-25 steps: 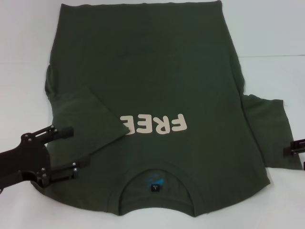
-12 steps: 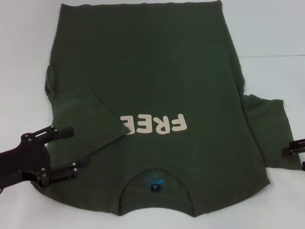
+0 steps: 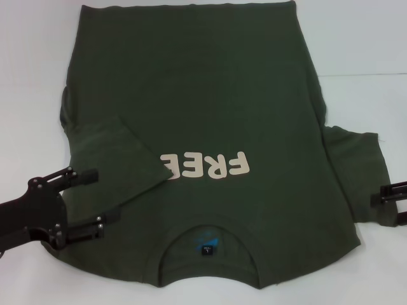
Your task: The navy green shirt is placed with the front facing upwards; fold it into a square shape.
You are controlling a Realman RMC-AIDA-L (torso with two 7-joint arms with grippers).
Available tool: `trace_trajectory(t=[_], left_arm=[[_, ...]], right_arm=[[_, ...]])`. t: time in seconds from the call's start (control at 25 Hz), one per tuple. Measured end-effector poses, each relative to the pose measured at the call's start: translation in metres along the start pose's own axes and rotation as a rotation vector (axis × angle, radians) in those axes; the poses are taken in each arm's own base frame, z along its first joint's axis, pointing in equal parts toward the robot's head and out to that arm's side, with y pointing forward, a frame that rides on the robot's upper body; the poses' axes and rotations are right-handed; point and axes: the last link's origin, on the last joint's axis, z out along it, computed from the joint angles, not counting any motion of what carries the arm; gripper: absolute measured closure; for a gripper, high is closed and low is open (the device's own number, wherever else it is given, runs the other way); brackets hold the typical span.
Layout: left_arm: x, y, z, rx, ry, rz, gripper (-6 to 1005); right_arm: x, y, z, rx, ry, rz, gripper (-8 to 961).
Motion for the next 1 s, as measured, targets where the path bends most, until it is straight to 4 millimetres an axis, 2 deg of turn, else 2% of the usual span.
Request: trace_trajectory(t=[0.6, 1.0], left_arm=[[0.0, 0.0, 0.0, 0.001, 0.001, -0.002, 165], [0.0, 0.0, 0.0, 0.001, 0.002, 0.0, 164]], right_arm=[[-0.003, 0.011, 0.01, -0.059, -0.013, -0.005, 113], [-0.008, 0.014, 0.007, -0.08, -0.038, -0.007, 113]])
